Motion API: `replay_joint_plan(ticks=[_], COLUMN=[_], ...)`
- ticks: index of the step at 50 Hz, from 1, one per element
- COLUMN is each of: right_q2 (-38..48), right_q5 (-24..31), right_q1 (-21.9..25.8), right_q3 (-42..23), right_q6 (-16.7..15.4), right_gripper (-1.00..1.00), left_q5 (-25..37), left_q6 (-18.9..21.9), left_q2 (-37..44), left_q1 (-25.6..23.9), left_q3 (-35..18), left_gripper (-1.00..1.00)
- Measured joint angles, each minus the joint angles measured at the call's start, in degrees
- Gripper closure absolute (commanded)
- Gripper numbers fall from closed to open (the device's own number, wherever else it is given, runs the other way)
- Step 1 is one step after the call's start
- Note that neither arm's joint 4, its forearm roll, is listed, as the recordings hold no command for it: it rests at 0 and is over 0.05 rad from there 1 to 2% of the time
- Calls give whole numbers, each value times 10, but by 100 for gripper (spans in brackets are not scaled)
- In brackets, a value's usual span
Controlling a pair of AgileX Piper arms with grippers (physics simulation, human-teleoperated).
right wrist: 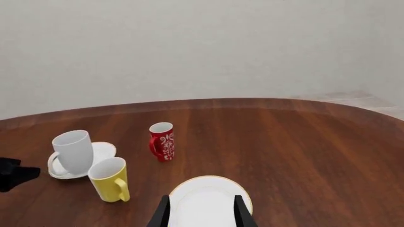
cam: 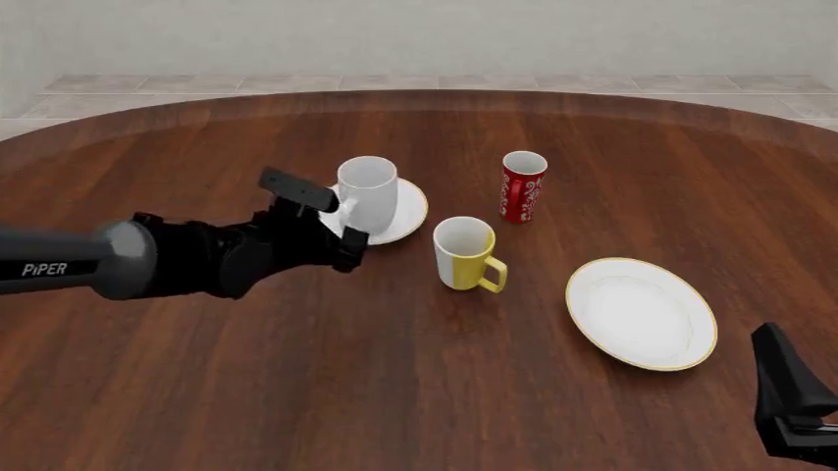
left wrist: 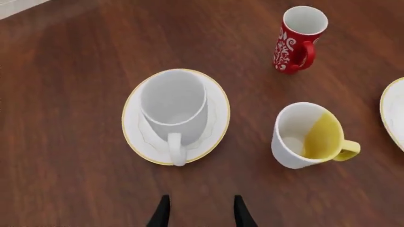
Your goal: Put the white mug on the left plate.
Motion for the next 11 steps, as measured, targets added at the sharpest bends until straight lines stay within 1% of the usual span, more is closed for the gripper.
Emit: replay_joint_plan(ticks=[11], right_q2=[1], right_q5=[4], right_q1=[4], right_q3=[-3], right_q6=[-5], right_gripper=[-100], left_q5=[11], left_q6=[-5], left_q2=[-66], left_q1=[-20], left_q3=[30], left_gripper=[-100])
